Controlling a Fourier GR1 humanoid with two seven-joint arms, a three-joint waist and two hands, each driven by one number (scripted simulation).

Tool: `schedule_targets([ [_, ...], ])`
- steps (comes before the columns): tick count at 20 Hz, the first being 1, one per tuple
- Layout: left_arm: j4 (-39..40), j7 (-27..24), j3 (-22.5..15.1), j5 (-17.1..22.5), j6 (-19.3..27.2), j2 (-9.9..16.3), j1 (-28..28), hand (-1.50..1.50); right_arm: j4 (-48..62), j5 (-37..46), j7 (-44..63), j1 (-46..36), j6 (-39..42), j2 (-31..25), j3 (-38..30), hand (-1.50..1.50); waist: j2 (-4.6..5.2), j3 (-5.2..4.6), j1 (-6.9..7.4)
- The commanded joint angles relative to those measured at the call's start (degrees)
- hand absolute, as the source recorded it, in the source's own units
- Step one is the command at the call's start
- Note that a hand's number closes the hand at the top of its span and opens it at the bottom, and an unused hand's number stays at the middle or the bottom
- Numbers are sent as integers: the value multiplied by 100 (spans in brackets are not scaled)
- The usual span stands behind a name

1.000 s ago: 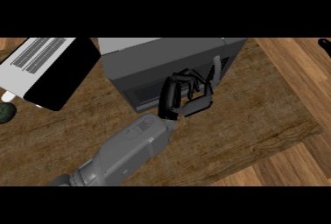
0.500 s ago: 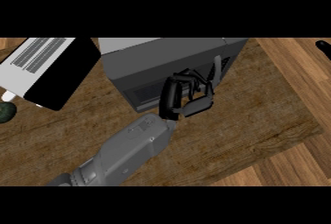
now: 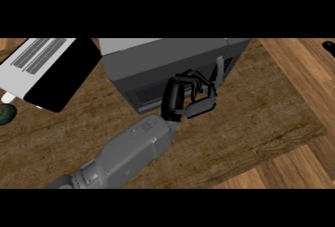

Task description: Pick up the milk, place it into the microwave and close the microwave

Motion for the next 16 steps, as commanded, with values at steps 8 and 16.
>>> schedule_targets([
  [8, 716, 97, -68, 41, -139, 3, -473, 150, -29, -290, 105, -93, 240, -183, 28, -150, 76, 8, -85],
  [16, 1087, 404, -194, 141, 279, 3, -478, 150, -104, -627, 224, -114, 459, -230, 167, -150, 38, 13, 86],
])
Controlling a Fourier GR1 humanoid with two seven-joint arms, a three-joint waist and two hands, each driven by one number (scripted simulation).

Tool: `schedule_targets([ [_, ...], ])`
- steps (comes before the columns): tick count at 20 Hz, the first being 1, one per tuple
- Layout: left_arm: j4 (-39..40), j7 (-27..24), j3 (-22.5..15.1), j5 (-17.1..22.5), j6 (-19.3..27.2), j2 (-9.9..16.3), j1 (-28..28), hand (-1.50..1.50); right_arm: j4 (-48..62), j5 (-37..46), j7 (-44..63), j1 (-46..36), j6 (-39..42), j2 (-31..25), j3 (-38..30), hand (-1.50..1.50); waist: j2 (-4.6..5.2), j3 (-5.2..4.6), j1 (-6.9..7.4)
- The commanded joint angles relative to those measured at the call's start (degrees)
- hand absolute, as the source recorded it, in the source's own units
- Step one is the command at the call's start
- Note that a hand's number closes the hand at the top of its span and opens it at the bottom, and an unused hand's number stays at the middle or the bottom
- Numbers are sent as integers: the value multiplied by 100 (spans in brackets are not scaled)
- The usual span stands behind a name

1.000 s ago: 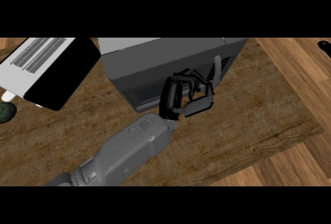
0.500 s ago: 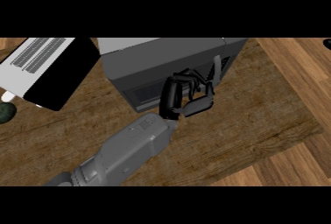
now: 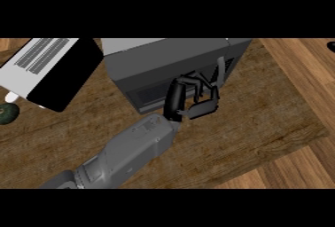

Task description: Pick up the milk, place it into the microwave and close the microwave

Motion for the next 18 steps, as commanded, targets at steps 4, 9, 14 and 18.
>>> schedule_targets([
  [4, 850, 449, 181, 308, 222, 5, -102, 150, -91, -299, 45, 21, 153, -72, 34, -150, 38, -34, 187],
  [9, 944, 490, 227, 536, 570, 5, -19, 150, -161, -405, 106, 146, 164, -275, -92, -150, -23, -41, 281],
  [14, 937, 389, 43, 674, 351, 5, 177, -150, -246, -591, 142, 350, 100, -348, -151, -150, -46, -53, 371],
  [18, 952, 379, 4, 808, 281, 5, 124, -150, -333, -639, 202, 485, 110, -457, -172, -150, -48, -56, 399],
])
